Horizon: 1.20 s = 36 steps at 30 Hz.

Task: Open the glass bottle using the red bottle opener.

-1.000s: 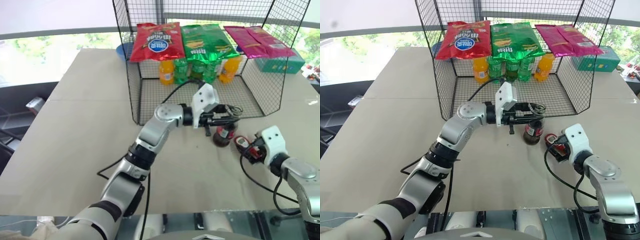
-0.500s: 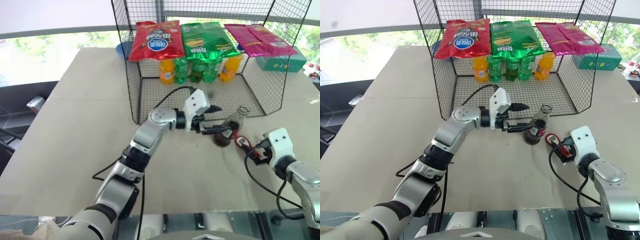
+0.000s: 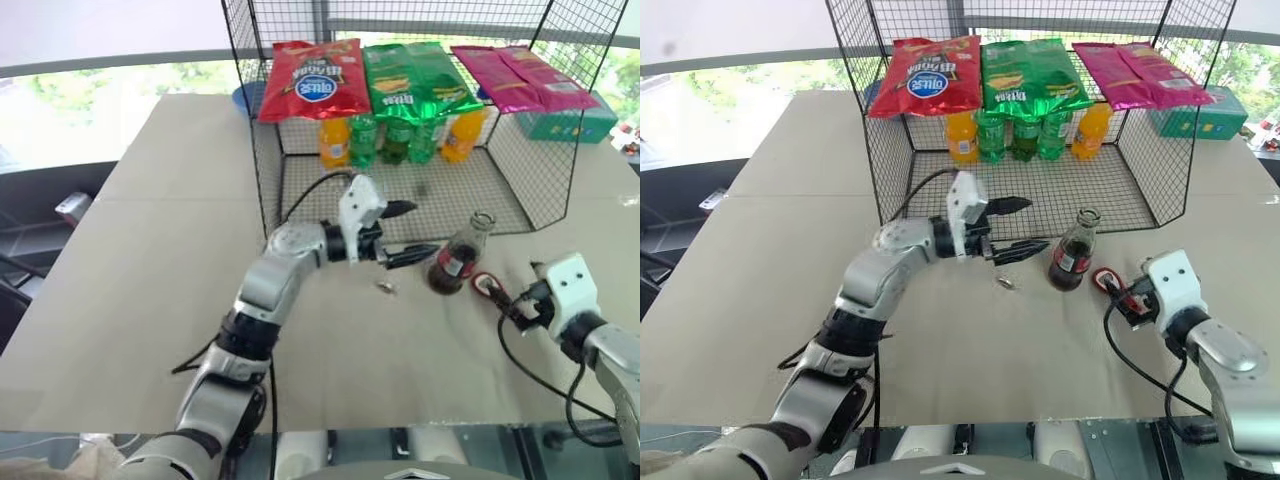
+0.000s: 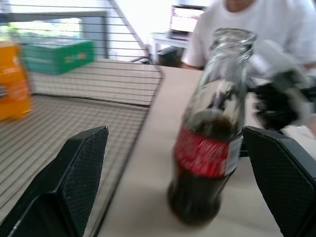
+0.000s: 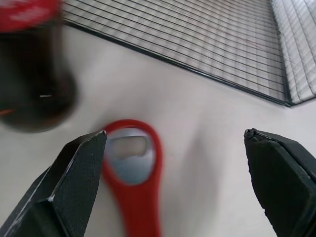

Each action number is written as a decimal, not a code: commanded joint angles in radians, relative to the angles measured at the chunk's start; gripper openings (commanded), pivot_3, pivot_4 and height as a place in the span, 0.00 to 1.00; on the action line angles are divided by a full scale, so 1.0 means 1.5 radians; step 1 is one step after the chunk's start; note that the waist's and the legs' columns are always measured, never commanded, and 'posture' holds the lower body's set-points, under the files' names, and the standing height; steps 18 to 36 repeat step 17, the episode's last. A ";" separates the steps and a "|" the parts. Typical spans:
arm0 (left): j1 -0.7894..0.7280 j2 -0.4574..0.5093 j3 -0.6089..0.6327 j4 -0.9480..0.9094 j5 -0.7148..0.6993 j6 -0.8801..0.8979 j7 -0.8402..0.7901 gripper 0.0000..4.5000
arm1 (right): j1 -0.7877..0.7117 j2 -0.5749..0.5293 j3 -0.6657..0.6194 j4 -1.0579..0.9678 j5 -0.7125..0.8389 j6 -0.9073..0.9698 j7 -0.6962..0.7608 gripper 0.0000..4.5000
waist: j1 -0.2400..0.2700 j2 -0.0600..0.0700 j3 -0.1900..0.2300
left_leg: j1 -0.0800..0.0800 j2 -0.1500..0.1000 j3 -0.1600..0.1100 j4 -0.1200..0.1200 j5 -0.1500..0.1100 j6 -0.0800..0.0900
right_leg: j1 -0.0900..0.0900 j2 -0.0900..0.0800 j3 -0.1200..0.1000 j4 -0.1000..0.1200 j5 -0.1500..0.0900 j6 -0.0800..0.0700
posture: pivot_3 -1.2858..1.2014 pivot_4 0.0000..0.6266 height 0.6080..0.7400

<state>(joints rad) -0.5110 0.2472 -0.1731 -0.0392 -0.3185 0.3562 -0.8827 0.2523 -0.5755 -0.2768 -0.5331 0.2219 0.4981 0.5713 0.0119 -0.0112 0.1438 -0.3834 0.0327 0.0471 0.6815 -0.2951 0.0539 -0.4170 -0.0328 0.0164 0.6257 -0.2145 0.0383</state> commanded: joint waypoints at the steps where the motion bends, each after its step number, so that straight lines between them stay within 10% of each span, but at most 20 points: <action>1: 0.105 0.016 0.052 -0.082 -0.019 -0.051 0.024 0.99 | 0.063 -0.007 -0.088 -0.018 0.070 -0.083 0.085 1.00 | 0.000 0.000 0.000 | 0.000 0.001 0.000 0.000 0.000 0.000 | 0.000 0.000 0.000 0.000 0.000 0.000 | 0.52 0.24 1.00; 12: 0.473 0.116 0.253 -0.271 -0.116 -0.055 0.061 0.99 | 0.230 0.031 -0.234 0.075 0.145 -0.280 0.202 1.00 | 0.002 0.000 0.001 | 0.002 0.003 0.001 0.000 0.000 0.000 | 0.001 -0.006 0.000 0.000 -0.003 0.001 | 0.52 0.24 1.00; 36: 0.500 0.117 0.267 -0.282 -0.138 -0.050 0.079 0.99 | 0.244 0.027 -0.223 0.109 0.149 -0.307 0.232 1.00 | 0.002 0.001 0.001 | 0.002 0.003 0.001 0.000 0.000 -0.001 | 0.001 -0.008 0.000 0.000 -0.003 0.001 | 0.52 0.24 1.00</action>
